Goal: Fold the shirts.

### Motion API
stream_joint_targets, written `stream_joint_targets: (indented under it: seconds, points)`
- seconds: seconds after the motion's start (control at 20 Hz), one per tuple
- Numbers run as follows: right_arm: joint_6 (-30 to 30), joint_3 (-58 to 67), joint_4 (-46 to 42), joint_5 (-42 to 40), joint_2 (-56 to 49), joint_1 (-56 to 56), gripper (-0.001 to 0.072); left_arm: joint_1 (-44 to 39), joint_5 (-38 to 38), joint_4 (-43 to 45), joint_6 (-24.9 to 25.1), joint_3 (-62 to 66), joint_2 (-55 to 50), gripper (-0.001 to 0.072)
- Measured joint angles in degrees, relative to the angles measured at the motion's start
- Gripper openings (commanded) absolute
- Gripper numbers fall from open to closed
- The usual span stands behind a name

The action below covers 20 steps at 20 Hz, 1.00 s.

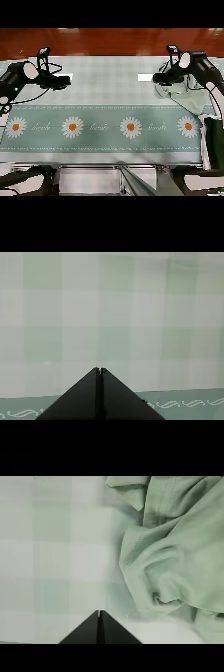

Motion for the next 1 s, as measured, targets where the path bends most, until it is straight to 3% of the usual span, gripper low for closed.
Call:
stream_joint_targets:
  seconds: [1.0]
  points:
    - [0.00, 0.00, 0.04, -0.81, -0.02, 0.00, 0.0032, 0.00, 0.09, 0.00, 0.00, -0.02, -0.02, 0.0018]
